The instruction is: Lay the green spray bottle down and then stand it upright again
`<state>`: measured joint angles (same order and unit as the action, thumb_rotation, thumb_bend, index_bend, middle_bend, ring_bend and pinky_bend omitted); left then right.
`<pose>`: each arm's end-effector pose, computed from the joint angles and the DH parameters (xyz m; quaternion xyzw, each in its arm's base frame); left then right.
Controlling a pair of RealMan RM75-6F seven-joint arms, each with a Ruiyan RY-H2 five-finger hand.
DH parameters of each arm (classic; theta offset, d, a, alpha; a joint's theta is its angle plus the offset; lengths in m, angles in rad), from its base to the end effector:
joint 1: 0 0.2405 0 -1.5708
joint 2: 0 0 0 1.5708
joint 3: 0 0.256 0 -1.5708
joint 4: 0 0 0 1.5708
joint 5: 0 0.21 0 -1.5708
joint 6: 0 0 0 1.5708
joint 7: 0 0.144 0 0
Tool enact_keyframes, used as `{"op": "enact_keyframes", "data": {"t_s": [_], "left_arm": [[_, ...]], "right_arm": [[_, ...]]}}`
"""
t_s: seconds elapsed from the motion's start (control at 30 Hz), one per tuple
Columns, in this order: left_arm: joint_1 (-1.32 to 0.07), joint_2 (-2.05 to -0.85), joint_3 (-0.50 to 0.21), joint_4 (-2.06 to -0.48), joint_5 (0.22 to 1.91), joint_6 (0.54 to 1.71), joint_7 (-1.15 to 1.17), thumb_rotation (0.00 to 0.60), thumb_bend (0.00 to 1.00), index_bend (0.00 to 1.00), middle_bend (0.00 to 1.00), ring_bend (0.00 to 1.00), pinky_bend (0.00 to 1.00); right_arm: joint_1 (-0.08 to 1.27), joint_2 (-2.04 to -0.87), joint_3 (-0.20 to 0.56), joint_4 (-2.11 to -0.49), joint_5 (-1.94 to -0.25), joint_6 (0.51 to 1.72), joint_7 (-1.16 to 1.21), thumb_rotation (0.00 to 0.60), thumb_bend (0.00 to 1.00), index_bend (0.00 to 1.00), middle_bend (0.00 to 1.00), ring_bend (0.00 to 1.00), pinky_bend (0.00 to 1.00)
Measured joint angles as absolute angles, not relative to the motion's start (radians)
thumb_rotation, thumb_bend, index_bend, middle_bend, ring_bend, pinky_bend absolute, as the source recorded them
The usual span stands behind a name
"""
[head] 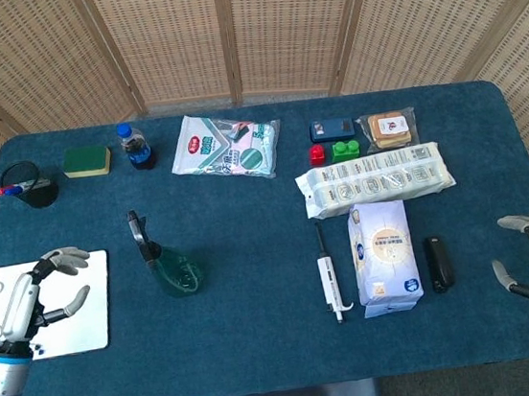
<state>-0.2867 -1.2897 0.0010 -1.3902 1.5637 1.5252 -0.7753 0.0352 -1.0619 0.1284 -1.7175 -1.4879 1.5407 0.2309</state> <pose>-0.2887 0.2349 0.1179 -0.4958 -0.5230 -0.6088 0.3317 -0.2947 -0.1801 0.1866 0.5012 -0.4386 0.4965 0.5567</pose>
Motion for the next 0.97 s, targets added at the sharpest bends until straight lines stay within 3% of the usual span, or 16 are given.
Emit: {"op": "enact_keyframes", "data": {"t_s": [0.47,0.97], "left_arm": [[-0.159,-0.971,0.083,-1.682,1.516,1.520,-0.304,0.396,0.35,0.42,0.35,0.27,0.46],[-0.089,-0.923,0.085,-1.750,1.500,1.522,-0.158,0.397,0.34,0.41,0.36,0.27,0.46]], "right_arm": [[0.074,-1.049,0.122,-1.723,-1.465,1.485,-0.026,0.600,0.39,0.30,0.30,0.08,0.18],[0.091,-1.051,0.112,-1.727,-1.480,1.480,-0.093,0.600,0.39,0.31,0.30,0.08,0.18]]}}
